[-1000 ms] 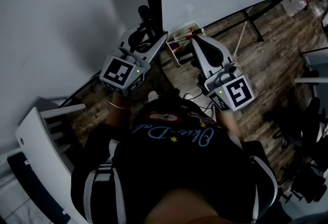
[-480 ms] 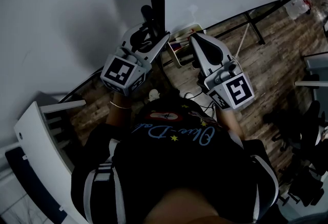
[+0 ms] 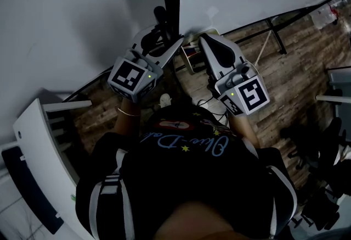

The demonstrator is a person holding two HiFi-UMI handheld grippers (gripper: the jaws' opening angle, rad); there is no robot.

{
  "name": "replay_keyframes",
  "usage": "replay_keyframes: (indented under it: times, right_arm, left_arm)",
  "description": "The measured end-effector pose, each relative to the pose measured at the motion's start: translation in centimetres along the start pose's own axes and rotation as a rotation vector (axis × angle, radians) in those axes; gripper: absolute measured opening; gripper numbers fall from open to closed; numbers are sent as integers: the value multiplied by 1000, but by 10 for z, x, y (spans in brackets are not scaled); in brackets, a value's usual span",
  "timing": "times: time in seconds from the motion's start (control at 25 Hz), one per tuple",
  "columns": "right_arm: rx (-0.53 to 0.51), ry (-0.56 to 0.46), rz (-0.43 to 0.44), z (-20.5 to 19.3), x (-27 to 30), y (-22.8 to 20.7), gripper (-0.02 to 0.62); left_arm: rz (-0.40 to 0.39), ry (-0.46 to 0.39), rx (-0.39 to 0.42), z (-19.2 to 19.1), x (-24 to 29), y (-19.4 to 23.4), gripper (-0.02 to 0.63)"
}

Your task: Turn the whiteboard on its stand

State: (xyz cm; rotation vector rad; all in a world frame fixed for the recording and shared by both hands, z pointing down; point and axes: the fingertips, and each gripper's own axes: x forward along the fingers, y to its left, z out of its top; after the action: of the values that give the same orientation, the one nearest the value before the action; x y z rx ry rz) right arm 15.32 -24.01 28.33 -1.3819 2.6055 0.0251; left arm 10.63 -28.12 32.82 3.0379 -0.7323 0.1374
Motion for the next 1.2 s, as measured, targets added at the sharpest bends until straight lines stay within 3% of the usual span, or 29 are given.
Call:
replay_keyframes:
  times: [0.52,1.2]
  right_arm:
    - [-26,-11,169,-4,30,47,34]
    - [-64,8,340,-5,45,70,41]
  left_arm:
    - [31,-4,-9,-9,-22,-2,206]
    - [110,-15,-8,-8,-23,6,204]
